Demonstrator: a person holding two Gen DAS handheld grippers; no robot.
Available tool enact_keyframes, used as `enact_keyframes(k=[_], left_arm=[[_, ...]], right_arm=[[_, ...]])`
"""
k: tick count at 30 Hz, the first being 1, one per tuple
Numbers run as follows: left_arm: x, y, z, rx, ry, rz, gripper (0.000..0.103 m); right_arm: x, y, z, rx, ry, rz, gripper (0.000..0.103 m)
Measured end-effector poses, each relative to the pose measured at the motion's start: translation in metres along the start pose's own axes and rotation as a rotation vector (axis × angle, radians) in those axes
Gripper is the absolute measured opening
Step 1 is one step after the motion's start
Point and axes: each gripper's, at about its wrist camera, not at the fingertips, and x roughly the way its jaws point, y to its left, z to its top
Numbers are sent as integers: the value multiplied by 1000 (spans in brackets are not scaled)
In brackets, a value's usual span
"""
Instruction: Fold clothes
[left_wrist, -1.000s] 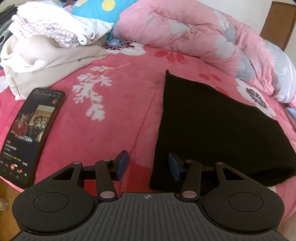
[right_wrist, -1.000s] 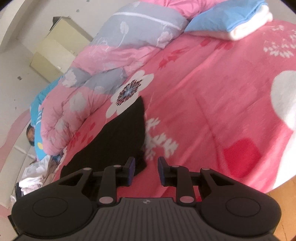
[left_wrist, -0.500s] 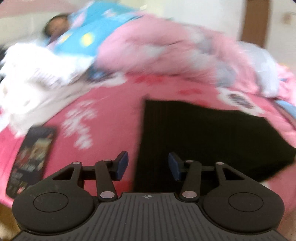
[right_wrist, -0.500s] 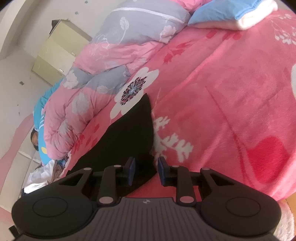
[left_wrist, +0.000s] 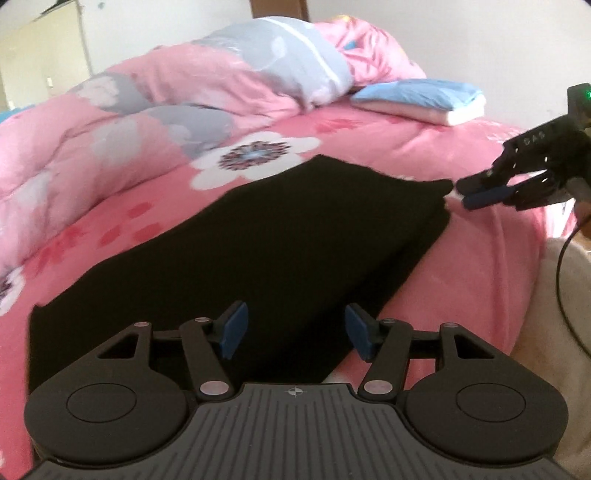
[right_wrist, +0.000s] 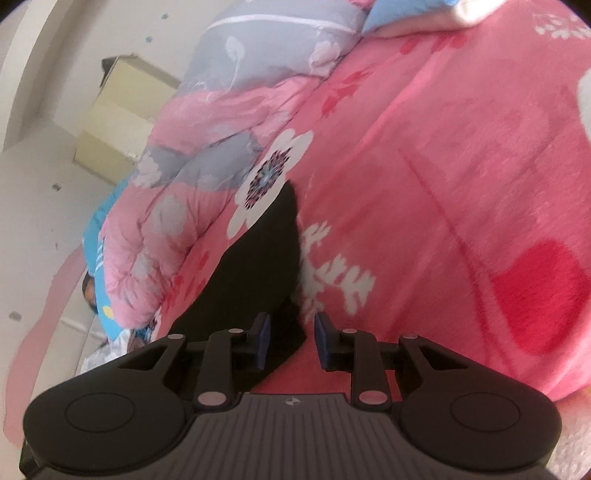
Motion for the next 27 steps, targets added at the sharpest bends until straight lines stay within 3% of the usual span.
enact_keyframes(k=[7, 19, 27], left_arm=[[22, -10, 17, 8, 7, -55, 58], [48, 3, 25, -95, 48, -100, 58], [56, 9, 26, -149, 66, -116, 58]], right_arm=[[15, 12, 4, -69, 31, 29, 14], [52, 21, 30, -82, 38, 75, 14], [28, 5, 26, -95, 37, 104, 17]])
